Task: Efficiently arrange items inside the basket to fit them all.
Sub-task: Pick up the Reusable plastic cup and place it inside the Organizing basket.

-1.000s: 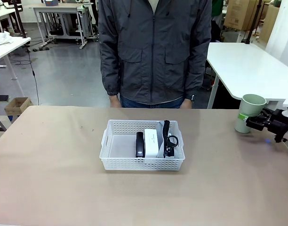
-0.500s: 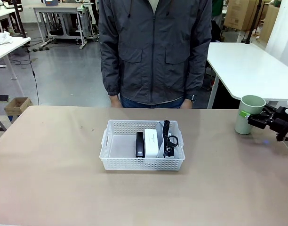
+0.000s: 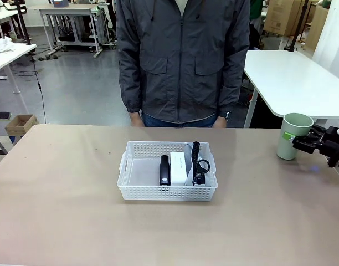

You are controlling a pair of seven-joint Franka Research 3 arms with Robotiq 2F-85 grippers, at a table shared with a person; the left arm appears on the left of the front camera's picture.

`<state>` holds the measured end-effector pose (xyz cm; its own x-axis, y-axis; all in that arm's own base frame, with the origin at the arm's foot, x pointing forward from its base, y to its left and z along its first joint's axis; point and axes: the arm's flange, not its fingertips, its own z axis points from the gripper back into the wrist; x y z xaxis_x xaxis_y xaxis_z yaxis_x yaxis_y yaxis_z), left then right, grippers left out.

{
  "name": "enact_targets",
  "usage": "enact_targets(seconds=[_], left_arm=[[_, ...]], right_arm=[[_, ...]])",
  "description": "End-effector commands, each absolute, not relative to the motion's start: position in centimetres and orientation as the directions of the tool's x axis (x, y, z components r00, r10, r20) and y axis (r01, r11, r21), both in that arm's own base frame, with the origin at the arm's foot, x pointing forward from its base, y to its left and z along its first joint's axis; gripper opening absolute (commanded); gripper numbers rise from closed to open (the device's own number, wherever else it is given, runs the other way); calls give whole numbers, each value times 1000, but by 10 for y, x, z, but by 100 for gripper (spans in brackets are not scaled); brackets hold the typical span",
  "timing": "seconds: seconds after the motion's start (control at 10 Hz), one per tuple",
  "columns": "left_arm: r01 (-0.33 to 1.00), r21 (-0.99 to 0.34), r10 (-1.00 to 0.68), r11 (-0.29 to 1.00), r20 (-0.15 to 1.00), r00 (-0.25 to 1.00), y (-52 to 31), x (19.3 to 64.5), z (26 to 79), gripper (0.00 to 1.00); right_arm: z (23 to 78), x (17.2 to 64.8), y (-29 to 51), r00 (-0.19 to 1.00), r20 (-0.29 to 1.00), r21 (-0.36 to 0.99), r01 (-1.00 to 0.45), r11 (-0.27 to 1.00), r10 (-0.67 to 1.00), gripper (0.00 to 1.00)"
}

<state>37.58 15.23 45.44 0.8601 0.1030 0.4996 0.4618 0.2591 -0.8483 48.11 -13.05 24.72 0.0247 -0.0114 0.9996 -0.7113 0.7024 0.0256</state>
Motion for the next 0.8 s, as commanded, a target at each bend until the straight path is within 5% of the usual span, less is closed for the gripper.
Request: enact_targets(seconds=[0.0, 0.2, 0.3, 0.4, 0.6, 0.7], left_arm=[[459, -849, 97, 260, 496, 863, 152, 373, 455, 100], [459, -849, 97, 260, 496, 863, 152, 373, 455, 100], [459, -849, 97, 260, 496, 863, 152, 373, 455, 100], [459, -849, 97, 260, 496, 863, 152, 373, 455, 100], [459, -849, 97, 260, 496, 863, 152, 373, 455, 100], [459, -849, 97, 260, 496, 863, 152, 373, 455, 100]], right_arm=[[285, 457, -127, 57, 998, 15, -688, 725, 34, 0], [340, 423, -121, 156, 985, 59, -711, 701, 75, 0], [365, 406, -123, 199, 980, 143, -679, 721, -7, 33], [382, 389, -123, 215, 976, 173, -656, 734, -38, 47], [407, 356, -109, 374, 909, 367, -517, 774, -181, 47], [415, 335, -103, 516, 819, 550, -581, 600, -250, 47]])
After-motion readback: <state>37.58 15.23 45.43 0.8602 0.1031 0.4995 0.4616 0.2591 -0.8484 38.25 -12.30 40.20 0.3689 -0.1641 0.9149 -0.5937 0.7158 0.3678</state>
